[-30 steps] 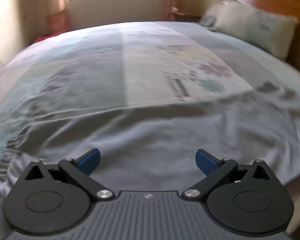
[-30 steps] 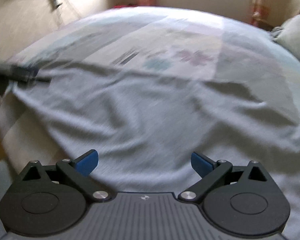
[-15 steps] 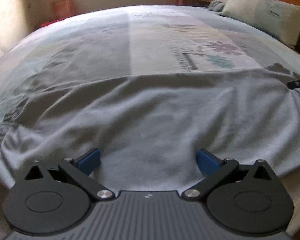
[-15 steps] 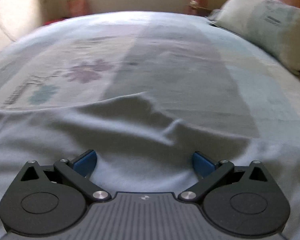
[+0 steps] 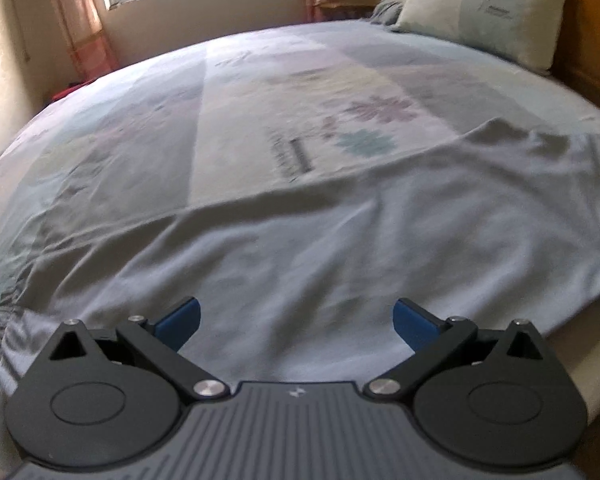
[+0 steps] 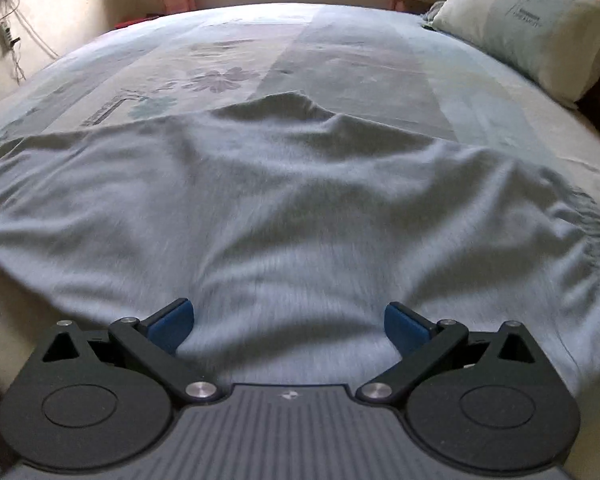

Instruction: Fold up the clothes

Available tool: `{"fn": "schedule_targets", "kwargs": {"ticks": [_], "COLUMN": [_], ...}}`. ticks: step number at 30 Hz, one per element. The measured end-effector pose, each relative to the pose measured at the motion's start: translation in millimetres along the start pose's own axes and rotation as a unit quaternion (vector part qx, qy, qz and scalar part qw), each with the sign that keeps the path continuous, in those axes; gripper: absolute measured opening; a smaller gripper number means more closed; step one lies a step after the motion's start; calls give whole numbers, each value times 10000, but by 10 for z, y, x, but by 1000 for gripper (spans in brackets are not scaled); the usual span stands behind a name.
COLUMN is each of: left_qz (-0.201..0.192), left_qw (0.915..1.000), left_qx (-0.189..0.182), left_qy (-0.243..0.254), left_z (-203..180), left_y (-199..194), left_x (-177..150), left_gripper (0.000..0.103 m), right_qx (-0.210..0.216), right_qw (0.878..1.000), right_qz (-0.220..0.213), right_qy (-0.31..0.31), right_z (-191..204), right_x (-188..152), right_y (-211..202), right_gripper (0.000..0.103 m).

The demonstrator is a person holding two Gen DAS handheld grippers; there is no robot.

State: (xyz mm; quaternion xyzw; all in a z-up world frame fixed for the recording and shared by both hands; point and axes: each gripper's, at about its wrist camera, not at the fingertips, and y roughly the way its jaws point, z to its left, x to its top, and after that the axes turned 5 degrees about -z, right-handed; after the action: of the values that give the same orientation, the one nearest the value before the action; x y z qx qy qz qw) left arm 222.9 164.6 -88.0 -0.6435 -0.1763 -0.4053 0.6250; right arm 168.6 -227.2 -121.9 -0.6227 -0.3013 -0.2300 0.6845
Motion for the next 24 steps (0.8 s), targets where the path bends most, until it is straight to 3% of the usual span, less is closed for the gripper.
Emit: {"fn": "schedule_targets", "kwargs": {"ticks": [3,5,9,16,19,24], "left_qz": [-132,-224,-325,-130,-8,393], "left_qw": [9997,9991,9967,9909,9882,9831], "left_qx": [-170,-354,-723,-1279,-1456,-1776], "left_qy": [63,104,172,401,469,203], "left_z": [-187,-362,-761,-1495,-1790,-2137], "left_y": [-74,-95,-76,143,257,477], "left_x": [142,245,414,519,527,453], "left_gripper": [102,102,102,102,102,102], "right_qx": [71,-221,-762,-602,-664,-517], "right_qw": [9995,9987,9969,9979,9968,9974], "right_qz": [-319,-465,-147,-142,-421,-267], "right_qy": [-14,1,95,198,118,418], "right_z": [-68,-172,-362,-533,-601,-797], "right_x": [83,124,-16,-219,-194,-299], "right_y": [-189,-195,-93,-334,-417,-298], "right_gripper": [103,103,103,103,103,103]}}
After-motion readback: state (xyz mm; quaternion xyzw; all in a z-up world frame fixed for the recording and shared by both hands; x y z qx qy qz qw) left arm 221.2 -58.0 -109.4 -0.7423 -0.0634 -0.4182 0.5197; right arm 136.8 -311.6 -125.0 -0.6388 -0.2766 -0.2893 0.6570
